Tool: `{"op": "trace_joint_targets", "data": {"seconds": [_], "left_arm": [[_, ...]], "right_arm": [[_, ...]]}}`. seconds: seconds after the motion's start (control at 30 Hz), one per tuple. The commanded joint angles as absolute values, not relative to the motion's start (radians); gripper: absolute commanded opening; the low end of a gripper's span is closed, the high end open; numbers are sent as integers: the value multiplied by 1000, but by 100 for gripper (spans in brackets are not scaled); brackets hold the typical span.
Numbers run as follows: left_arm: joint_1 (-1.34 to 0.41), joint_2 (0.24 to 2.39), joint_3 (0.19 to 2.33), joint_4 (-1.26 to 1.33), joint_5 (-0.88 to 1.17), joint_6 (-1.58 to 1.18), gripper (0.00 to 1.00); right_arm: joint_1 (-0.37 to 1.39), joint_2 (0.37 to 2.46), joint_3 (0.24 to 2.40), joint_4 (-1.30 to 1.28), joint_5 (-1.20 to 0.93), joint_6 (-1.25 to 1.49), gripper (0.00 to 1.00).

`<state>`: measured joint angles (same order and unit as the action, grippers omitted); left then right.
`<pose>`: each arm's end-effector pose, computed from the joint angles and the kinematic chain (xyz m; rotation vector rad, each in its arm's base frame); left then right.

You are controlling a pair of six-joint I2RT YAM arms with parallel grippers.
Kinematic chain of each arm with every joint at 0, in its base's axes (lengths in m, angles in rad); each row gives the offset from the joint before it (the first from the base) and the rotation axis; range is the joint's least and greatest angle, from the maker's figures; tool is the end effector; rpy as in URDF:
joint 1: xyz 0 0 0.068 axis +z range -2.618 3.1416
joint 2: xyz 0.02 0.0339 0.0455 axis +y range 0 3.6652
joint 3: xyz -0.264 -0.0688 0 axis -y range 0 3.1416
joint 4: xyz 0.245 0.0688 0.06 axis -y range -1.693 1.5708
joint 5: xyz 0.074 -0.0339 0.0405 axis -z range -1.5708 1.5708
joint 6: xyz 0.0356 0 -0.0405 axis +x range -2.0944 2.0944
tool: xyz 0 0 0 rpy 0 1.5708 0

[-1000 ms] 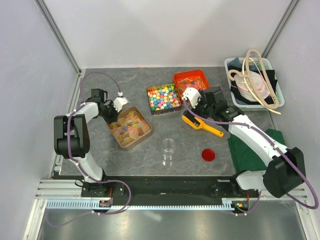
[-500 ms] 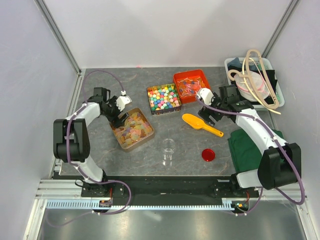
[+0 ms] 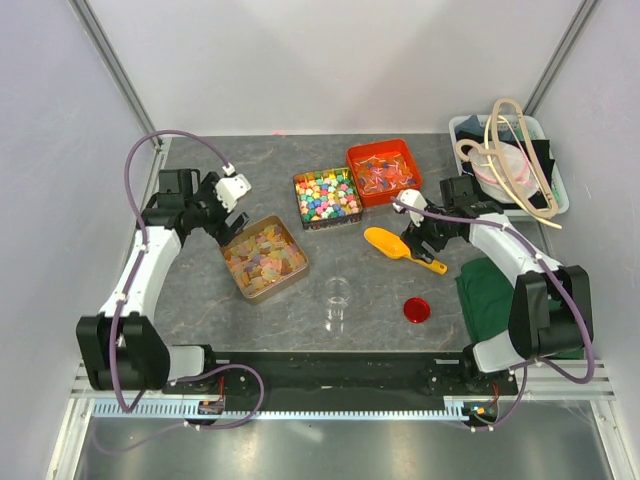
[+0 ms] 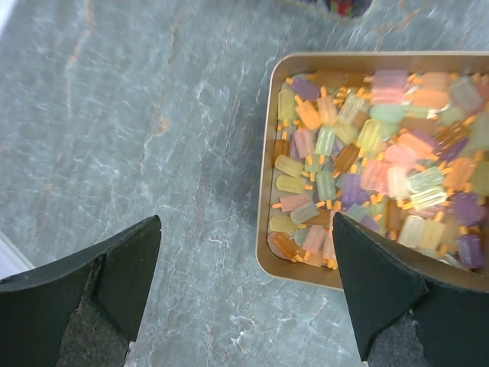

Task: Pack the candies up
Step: Move the storage box to the center of the board, then pick up the spatula from the center of the board.

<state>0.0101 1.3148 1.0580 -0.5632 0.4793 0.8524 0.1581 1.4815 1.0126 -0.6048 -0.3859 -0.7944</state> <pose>0.2775 -0.0136 0.2875 1.1273 1.9819 -0.1299 0.2874 0.0594 0.2252 -1.2769 2.2005 0.2698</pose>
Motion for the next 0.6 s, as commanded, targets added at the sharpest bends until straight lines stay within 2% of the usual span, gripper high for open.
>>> {"op": "trace_joint_targets", "data": {"seconds": [0.0,0.2,0.57], "left_arm": [[15,1234,1046,-612,531,778,99],[14,1207,1040,-617,546,739,99],[14,1221,1032,-617,575,706,99]], "right_arm": [[146,1514,988,-583,-463,-834,84],[144,1519,928,-542,-477,-844,84],[141,1546,902,-422,-459,-782,76]]}}
